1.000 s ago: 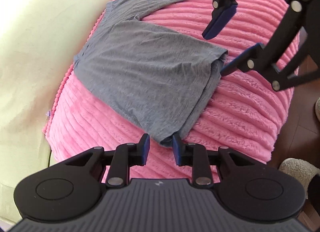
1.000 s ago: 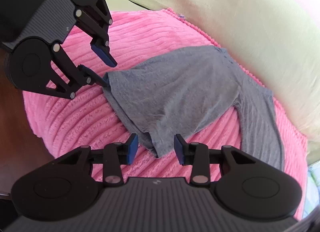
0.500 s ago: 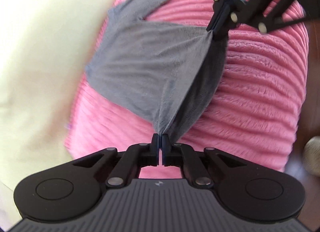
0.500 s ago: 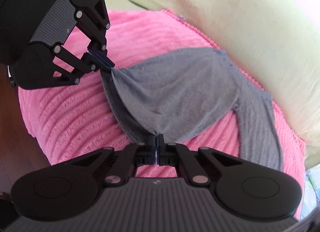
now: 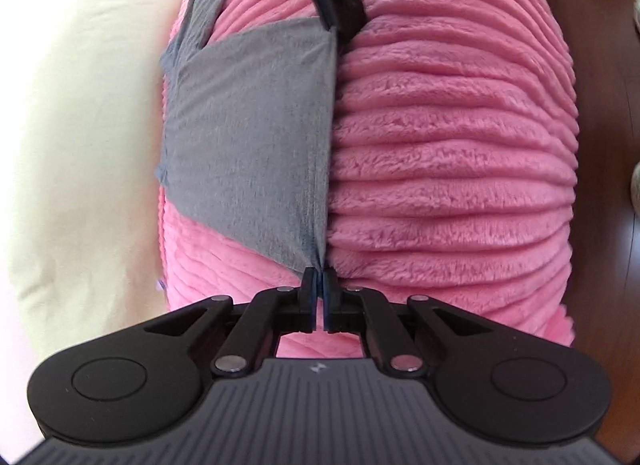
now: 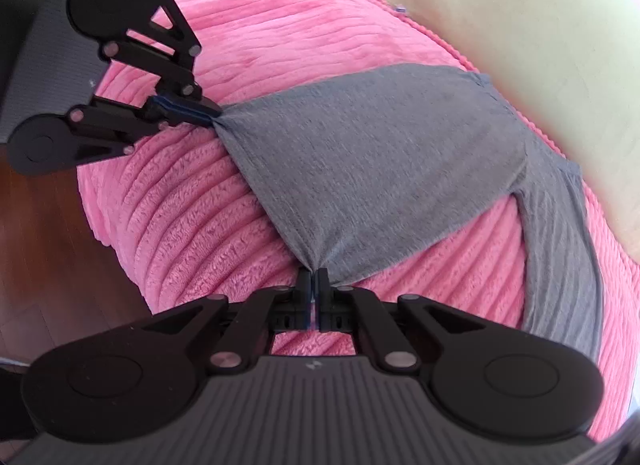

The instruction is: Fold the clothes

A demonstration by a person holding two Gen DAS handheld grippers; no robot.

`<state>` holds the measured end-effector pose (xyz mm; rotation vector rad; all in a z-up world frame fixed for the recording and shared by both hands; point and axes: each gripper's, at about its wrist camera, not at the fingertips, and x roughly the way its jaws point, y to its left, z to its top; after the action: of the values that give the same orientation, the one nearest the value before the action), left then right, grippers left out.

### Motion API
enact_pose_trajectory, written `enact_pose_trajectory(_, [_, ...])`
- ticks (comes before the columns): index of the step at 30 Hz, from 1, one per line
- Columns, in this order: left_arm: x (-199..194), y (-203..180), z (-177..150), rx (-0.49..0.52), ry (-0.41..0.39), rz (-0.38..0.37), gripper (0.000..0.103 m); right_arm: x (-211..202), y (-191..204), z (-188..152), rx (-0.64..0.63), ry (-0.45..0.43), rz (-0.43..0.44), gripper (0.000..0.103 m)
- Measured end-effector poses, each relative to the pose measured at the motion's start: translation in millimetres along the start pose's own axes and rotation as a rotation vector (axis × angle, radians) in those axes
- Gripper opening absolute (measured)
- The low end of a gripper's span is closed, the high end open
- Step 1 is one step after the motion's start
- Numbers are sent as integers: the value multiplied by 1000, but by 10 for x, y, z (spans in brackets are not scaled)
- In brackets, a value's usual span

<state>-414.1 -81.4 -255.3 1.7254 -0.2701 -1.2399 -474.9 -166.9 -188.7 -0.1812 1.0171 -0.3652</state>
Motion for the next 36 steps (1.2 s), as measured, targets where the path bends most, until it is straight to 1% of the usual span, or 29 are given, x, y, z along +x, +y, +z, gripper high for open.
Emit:
enact_pose_trajectory(1, [-21, 14, -20, -13, -6, -6, 2, -16, 11, 3, -12, 4, -3, 10])
enact_pose_trajectory(2, [-47, 27, -46, -23, -12, -19, 2, -43, 17, 5, -22, 10, -5, 19])
enact_pose_trajectory(3, [-74, 35, -72, -30, -12, -34, 3, -75, 5, 3, -19, 12, -1, 26])
enact_pose_trajectory(4, [-124, 41, -114, -35, -10, -57, 3, -133, -42, -7, 9, 11, 21, 46])
enact_pose_trajectory(5, [-175, 40, -151, -36, -10, -80, 11, -208, -104, -22, 48, 11, 51, 61])
enact_pose_trajectory(6, [-230, 42, -180, -39, -7, -107, 19, -282, -164, -44, 81, 10, 76, 62])
enact_pose_trajectory(7, [-341, 73, -203, -51, -1, -147, 22, -351, -227, -74, 110, 12, 89, 62])
enact_pose_trajectory(8, [-455, 122, -188, -80, 5, -167, 26, -392, -274, -95, 126, 14, 91, 61])
enact_pose_trajectory(9, [-531, 188, -155, -123, 13, -178, 27, -445, -351, -136, 147, 11, 79, 60])
enact_pose_trajectory(10, [-589, 274, -103, -178, 24, -188, 28, -518, -459, -195, 175, 6, 59, 60])
enact_pose_trajectory(12, [-664, 488, 100, -328, 57, -201, 29, -665, -715, -341, 243, -3, 12, 57])
enact_pose_trajectory(14, [-652, 634, 345, -433, 81, -195, 30, -780, -1098, -600, 342, -9, -49, 52])
enact_pose_trajectory(15, [-632, 683, 489, -474, 88, -190, 30, -804, -1275, -728, 383, -4, -70, 51])
enact_pose_trajectory(17, [-596, 813, 976, -601, 85, -180, 30, -857, -1638, -1011, 464, 1, -114, 47])
enact_pose_trajectory(18, [-578, 864, 1170, -641, 70, -180, 30, -880, -1763, -1132, 488, 0, -127, 46])
enact_pose_trajectory(19, [-561, 917, 1389, -687, 51, -182, 30, -894, -1890, -1255, 509, -3, -137, 40])
enact_pose_trajectory(20, [-542, 969, 1649, -745, 28, -192, 32, -887, -2031, -1385, 529, -12, -138, 35])
enact_pose_trajectory(21, [-503, 1005, 1845, -794, 16, -209, 36, -867, -2154, -1498, 544, -26, -131, 33])
enact_pose_trajectory(23, [-412, 1069, 2221, -889, -5, -252, 41, -795, -2295, -1629, 573, -35, -99, 31])
enact_pose_trajectory(24, [-334, 1074, 2351, -924, 1, -295, 42, -733, -2361, -1697, 593, -17, -72, 31])
enact_pose_trajectory(25, [-264, 1064, 2459, -932, 25, -323, 42, -657, -2434, -1776, 616, 16, -38, 31])
enact_pose_trajectory(26, [-201, 1058, 2581, -927, 55, -333, 42, -647, -2513, -1822, 635, 21, -18, 31])
enact_pose_trajectory(27, [-192, 1084, 2659, -917, 58, -329, 42, -685, -2598, -1846, 653, 7, -8, 31])
enact_pose_trajectory(30, [-245, 1247, 2800, -907, -5, -310, 42, -795, -2865, -1874, 693, -44, 25, 31])
enact_pose_trajectory(33, [-193, 1438, 2952, -906, -44, -296, 41, -816, -3200, -1682, 691, -104, 69, 31])
enact_pose_trajectory(36, [79, 1716, 3155, -992, -64, -337, 41, -636, -3727, -1301, 720, -131, 163, 31])
